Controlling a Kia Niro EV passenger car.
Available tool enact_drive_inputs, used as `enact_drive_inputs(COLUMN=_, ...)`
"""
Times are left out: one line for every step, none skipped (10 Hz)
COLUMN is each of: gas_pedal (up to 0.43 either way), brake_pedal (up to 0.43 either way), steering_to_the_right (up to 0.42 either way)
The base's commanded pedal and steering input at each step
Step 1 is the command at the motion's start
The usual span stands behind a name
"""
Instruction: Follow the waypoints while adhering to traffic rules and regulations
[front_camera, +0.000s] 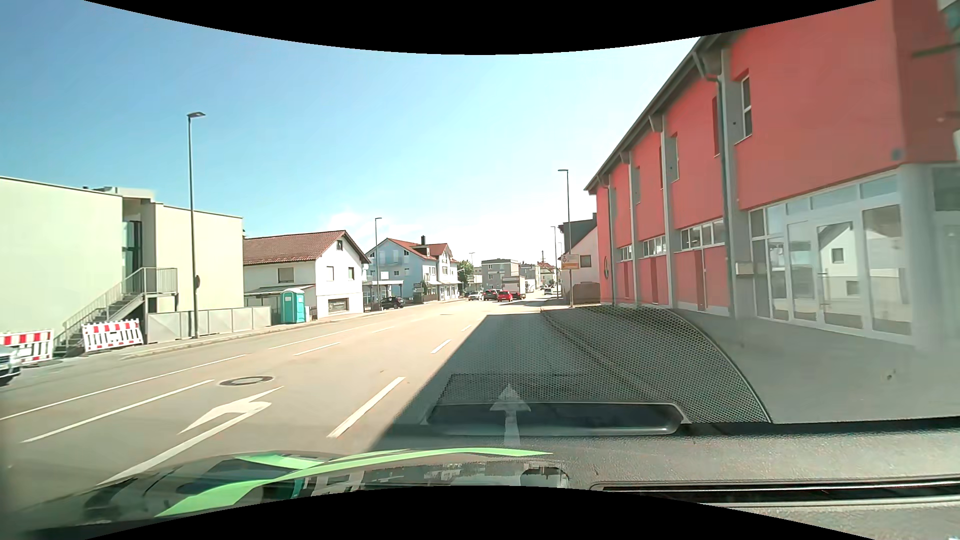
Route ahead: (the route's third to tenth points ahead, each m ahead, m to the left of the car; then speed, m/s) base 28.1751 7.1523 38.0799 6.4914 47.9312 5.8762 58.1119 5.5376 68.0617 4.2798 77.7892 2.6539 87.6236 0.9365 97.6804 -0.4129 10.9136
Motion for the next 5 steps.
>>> enact_drive_inputs(gas_pedal=0.087, brake_pedal=0.000, steering_to_the_right=0.007)
enact_drive_inputs(gas_pedal=0.087, brake_pedal=0.000, steering_to_the_right=0.005)
enact_drive_inputs(gas_pedal=0.087, brake_pedal=0.000, steering_to_the_right=0.005)
enact_drive_inputs(gas_pedal=0.087, brake_pedal=0.000, steering_to_the_right=0.003)
enact_drive_inputs(gas_pedal=0.087, brake_pedal=0.000, steering_to_the_right=-0.001)
